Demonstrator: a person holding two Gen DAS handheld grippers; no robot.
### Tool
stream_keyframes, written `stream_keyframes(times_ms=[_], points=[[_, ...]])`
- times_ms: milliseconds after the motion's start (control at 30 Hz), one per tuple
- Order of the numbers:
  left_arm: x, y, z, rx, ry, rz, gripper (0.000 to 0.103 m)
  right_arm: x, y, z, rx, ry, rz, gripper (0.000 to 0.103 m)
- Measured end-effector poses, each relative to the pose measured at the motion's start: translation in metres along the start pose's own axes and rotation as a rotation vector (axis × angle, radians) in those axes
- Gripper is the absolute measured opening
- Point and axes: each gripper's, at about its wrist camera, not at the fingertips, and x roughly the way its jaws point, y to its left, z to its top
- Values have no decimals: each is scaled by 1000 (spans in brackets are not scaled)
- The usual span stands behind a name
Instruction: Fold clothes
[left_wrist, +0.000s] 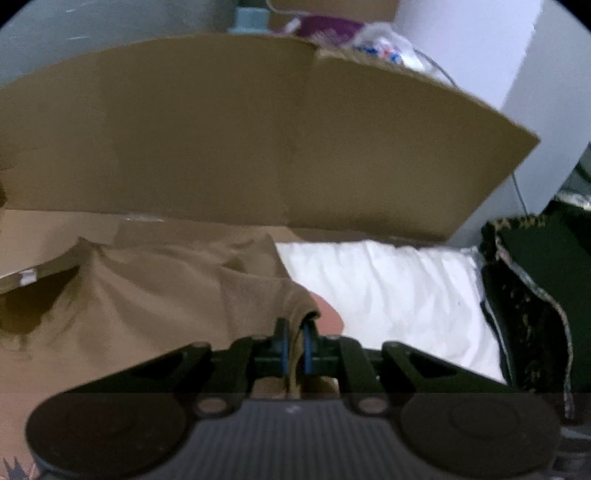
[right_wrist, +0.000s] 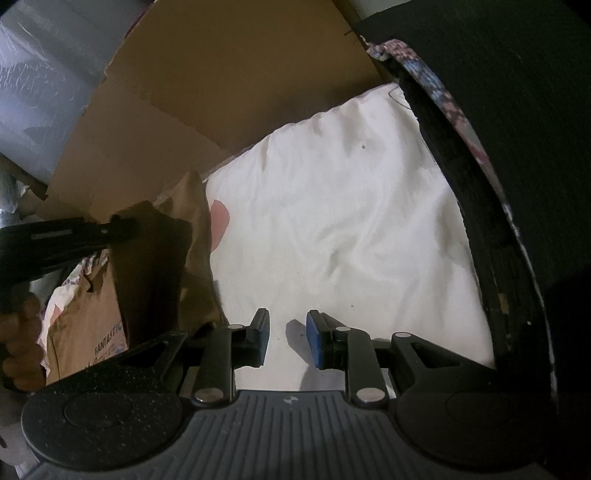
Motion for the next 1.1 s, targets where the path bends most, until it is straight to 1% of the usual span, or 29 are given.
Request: stream_keyframes(times_ms=[133,300,667,800,867,967,1000,1033,1067,1100], points=[[-9,22,1,-39,-11,20,8,1,2,0,-2,-3,-4,34],[-10,50,-6,-101,-7,55,8,2,2,1,-9,1,-8,34],[-7,96,-23,-162,-4,102,9,3,4,4,-38,0,-26,34],[0,113,-29,-183,12,159,9,2,6,4,-50,2,-28,34],[2,122,-34,-212,20,164,10,2,7,4,-60,3,-31,34],[0,132,-39,-235,9,182,11,4,8,4,-72,10,-36,34],[-1,135,-41,-243,4,180,12,5,8,4,-76,13,-37,34],[-2,137,-42,-250,-1,176,18,4,9,5,-81,12,-38,34],[-3,139,-43,-257,-5,173,26,4,9,5,-86,11,-38,34],[-4,141,-44,-260,-10,168,31,4,10,6,-91,6,-40,34]])
